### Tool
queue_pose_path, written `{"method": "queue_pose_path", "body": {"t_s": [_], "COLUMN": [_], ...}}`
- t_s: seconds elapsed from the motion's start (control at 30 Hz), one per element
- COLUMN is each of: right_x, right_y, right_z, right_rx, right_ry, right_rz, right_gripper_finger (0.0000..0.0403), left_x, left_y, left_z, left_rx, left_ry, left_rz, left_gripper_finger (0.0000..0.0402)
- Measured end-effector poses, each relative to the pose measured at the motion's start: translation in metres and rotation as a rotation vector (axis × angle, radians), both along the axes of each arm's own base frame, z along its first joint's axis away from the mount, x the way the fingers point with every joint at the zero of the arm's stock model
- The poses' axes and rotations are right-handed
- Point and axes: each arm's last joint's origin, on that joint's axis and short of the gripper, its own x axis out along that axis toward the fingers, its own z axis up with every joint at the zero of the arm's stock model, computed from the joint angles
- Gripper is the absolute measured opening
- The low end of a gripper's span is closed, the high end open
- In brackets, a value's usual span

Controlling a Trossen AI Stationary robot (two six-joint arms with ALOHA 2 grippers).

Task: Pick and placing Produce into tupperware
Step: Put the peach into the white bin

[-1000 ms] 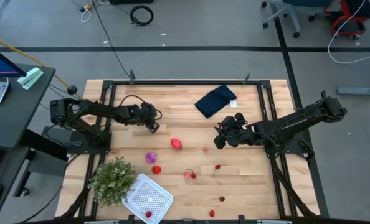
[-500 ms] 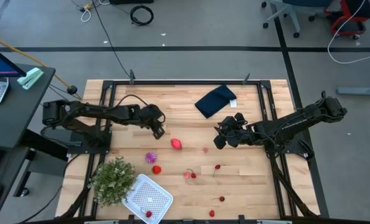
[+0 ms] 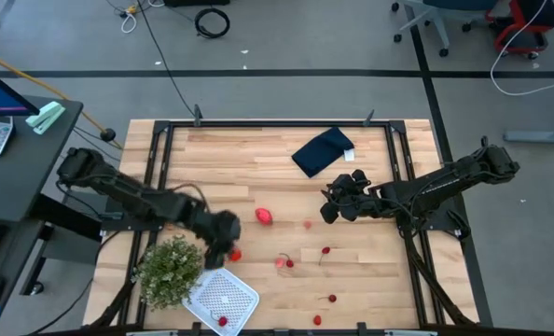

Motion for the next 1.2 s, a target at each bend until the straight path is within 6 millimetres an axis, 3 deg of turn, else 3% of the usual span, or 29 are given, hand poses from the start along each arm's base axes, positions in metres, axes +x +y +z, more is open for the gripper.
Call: {"method": "queue_pose_path", "body": {"t_s": [0.17,0.37,0.6,0.83,1.0,1.2], "right_x": [0.0,0.0,0.0,0.001,0.002,0.002], "right_y": [0.0,0.0,0.0,0.003,0.007,0.007], "right_z": [0.0,0.0,0.0,-0.001,-0.003,-0.003], "right_rx": [0.0,0.0,0.001,0.046,0.063,0.08], "right_ry": [0.0,0.0,0.0,0.042,0.113,0.115], "right_rz": [0.0,0.0,-0.001,0.102,0.286,0.304], "right_gripper_finger": [0.0131,0.0131,0.0131,0.0131,0.0131,0.0131], "left_x": [-0.014,-0.028,-0.025,-0.018,-0.014,-0.011], "left_y": [-0.032,-0.054,-0.069,-0.069,-0.062,-0.048], "left_z": [0.001,-0.001,-0.029,-0.054,-0.044,-0.026], "left_rx": [-0.092,-0.106,-0.056,-0.001,-0.049,-0.142], "left_ry": [0.046,0.071,0.18,0.257,0.235,0.212], "left_rz": [0.009,-0.025,-0.012,0.009,-0.013,0.013], "left_gripper_finger": [0.0063,0.0069,0.0108,0.0164,0.0193,0.0205]}}
